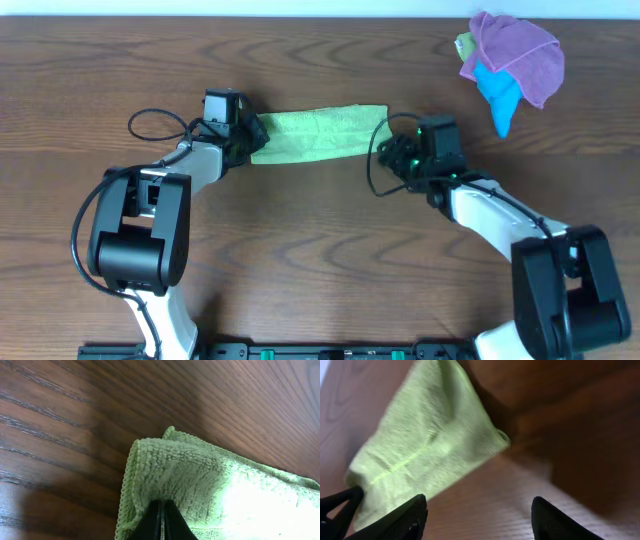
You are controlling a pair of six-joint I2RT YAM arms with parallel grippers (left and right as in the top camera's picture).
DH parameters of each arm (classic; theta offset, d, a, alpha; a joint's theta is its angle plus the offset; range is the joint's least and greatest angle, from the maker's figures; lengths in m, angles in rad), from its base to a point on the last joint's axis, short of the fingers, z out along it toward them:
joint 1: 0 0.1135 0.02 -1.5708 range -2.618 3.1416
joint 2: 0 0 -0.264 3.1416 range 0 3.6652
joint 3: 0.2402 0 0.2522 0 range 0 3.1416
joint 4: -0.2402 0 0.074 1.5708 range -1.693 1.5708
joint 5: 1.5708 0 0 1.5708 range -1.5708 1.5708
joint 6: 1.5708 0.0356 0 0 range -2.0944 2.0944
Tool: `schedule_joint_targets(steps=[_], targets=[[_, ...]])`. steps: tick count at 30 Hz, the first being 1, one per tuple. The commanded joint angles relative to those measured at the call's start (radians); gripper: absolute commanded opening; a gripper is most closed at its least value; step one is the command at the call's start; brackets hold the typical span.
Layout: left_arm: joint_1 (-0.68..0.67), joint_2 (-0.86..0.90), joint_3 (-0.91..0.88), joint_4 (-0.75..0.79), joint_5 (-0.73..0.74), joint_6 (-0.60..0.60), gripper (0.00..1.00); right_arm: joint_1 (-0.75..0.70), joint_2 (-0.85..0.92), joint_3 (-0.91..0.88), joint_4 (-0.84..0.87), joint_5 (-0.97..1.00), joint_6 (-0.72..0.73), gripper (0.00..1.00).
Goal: Fold the cloth
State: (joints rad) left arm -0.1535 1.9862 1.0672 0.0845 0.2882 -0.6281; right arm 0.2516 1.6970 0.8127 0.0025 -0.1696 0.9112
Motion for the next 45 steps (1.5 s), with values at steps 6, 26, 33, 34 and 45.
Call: schedule_joint_targets(steps=[6, 26, 33, 34, 45], targets=[[-0.004, 0.023, 0.018, -0.013, 0.027, 0.000, 0.06, -0.002, 0.078, -0.015, 0.114, -0.014, 0.055, 0.66], [-0.004, 0.023, 0.018, -0.040, 0.026, 0.002, 0.06, 0.002, 0.385, -0.014, 0.557, -0.016, 0.173, 0.59], [-0.004, 0.023, 0.018, -0.048, 0.026, 0.024, 0.06, 0.016, 0.427, -0.014, 0.597, 0.072, 0.108, 0.41], [-0.004, 0.023, 0.018, -0.050, 0.026, 0.031, 0.06, 0.017, 0.428, -0.014, 0.597, 0.081, 0.081, 0.38], [-0.004, 0.023, 0.018, -0.060, 0.028, 0.057, 0.06, 0.018, 0.430, -0.014, 0.601, 0.138, -0.151, 0.03]])
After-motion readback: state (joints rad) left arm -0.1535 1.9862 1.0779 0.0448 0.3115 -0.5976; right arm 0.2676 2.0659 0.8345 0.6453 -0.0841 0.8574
